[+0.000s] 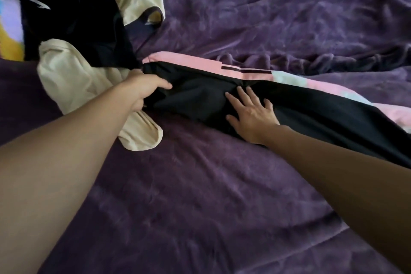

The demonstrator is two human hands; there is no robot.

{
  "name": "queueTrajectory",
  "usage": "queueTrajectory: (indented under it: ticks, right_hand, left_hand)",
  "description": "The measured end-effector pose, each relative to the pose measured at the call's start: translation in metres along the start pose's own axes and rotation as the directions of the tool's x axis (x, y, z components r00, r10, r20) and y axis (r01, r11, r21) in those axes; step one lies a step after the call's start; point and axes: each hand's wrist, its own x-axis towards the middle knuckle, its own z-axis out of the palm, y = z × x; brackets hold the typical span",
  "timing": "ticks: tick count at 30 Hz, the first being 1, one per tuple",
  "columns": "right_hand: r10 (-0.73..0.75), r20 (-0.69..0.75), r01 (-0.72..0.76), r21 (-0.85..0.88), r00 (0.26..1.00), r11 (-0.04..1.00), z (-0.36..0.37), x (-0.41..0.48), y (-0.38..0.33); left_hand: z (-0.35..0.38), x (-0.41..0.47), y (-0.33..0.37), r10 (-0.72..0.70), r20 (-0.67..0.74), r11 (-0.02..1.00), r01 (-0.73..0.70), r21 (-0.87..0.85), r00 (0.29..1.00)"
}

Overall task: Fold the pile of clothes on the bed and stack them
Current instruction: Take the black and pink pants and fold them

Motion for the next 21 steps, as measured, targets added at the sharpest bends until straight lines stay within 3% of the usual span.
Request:
queueTrajectory:
  ticks: [3,5,8,11,14,17,19,21]
  right_hand:
    - [-0.049,0.028,0.047,0.069,0.998,0.997,-0.016,-0.003,0.011]
    - [-0.015,-0.068,0.027,0.185,0.998,0.982,-0.027,-0.019,0.023]
    - [0.214,-0.266,-0.099,0.388,0.94,0.916,-0.032,-0.062,0.055]
    - [0.417,-0.277,-0.241,0.5,0.866,0.832,-0.023,-0.113,0.098]
    - [0.532,-0.235,-0.331,0.565,0.813,0.756,-0.008,-0.156,0.142]
    - [0.596,-0.198,-0.405,0.567,0.778,0.717,0.008,-0.189,0.186]
    - [0.624,-0.196,-0.438,0.557,0.757,0.706,0.016,-0.208,0.217]
    - [0.659,-0.205,-0.466,0.56,0.723,0.685,0.019,-0.229,0.249]
  left_hand:
    - [0.004,-0.028,0.028,0.127,-0.095,0.989,-0.133,-0.06,0.987]
    - [0.014,-0.059,0.054,0.274,-0.113,0.956,-0.284,-0.079,0.955]
    - [0.047,-0.113,0.086,0.468,-0.007,0.884,-0.468,-0.011,0.884]
    - [0.109,-0.162,0.094,0.565,0.127,0.812,-0.577,0.092,0.815]
    - [0.186,-0.199,0.08,0.521,0.332,0.772,-0.6,0.209,0.786]
    - [0.251,-0.221,0.049,0.329,0.571,0.725,-0.589,0.357,0.752]
    - [0.278,-0.229,0.025,0.238,0.623,0.658,-0.595,0.461,0.745]
    - [0.295,-0.236,0.005,0.229,0.609,0.511,-0.627,0.588,0.759]
